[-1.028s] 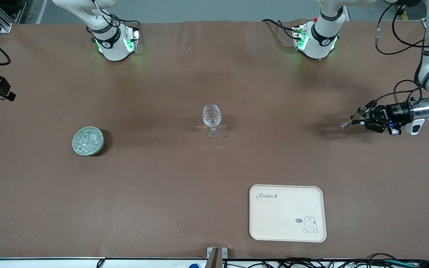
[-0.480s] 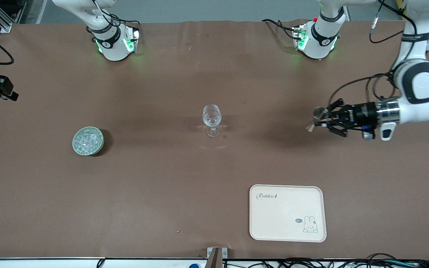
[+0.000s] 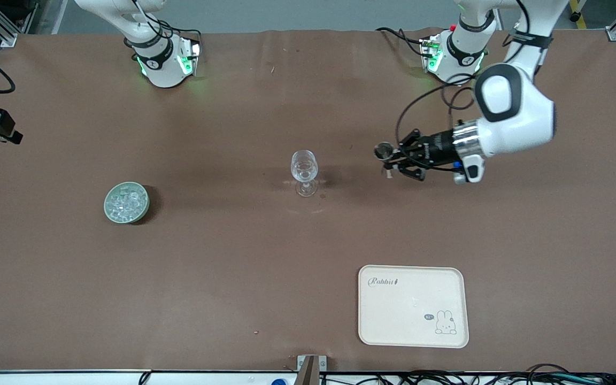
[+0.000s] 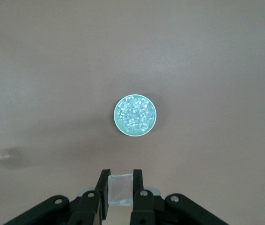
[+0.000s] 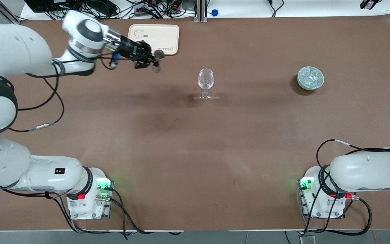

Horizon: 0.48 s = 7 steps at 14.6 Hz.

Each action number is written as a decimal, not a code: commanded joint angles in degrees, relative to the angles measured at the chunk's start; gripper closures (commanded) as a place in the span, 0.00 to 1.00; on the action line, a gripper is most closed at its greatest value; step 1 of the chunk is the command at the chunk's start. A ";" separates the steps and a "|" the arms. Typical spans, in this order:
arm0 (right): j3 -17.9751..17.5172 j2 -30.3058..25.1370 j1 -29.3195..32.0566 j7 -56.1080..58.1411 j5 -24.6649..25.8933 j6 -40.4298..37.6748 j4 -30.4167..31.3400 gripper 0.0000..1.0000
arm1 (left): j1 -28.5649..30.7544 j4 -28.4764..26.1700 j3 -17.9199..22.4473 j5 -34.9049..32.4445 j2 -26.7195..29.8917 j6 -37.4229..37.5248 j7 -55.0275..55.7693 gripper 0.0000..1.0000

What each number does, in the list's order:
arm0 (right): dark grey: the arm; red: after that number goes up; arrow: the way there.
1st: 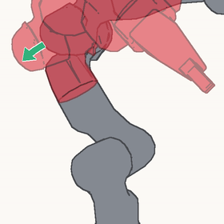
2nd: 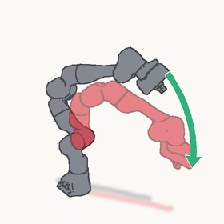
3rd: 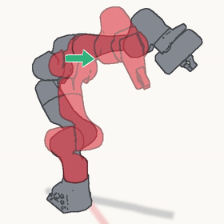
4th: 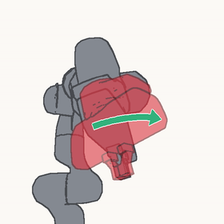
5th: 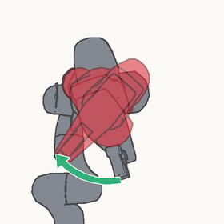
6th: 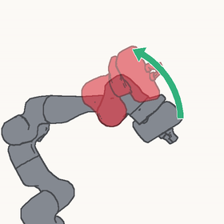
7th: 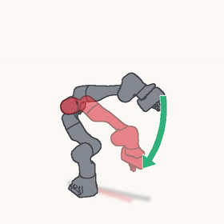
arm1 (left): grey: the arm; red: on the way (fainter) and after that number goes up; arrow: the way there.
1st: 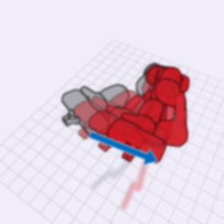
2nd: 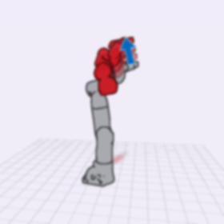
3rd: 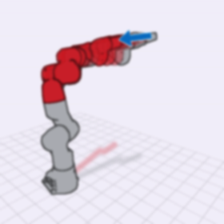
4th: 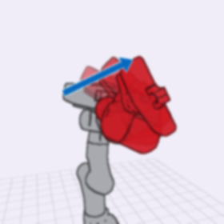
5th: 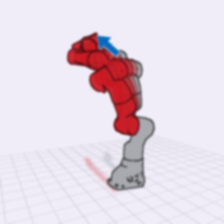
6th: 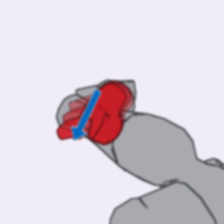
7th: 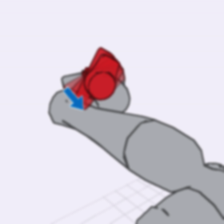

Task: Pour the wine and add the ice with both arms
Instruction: 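Carry the metal jigger with the left gripper over the wine glass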

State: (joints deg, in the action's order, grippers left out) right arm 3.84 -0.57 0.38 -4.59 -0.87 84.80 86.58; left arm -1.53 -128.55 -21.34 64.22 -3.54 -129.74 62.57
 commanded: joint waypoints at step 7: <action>-0.24 -1.01 -0.20 0.29 -0.63 -0.16 0.25 0.98 | -0.31 3.48 -17.33 1.53 -7.53 -23.26 10.11 1.00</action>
State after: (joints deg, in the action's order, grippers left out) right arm 3.63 -0.57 0.21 -4.52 -0.88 84.81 86.53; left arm -1.88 -127.84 -37.31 65.06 -8.20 -150.28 71.71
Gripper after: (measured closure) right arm 0.771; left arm 0.797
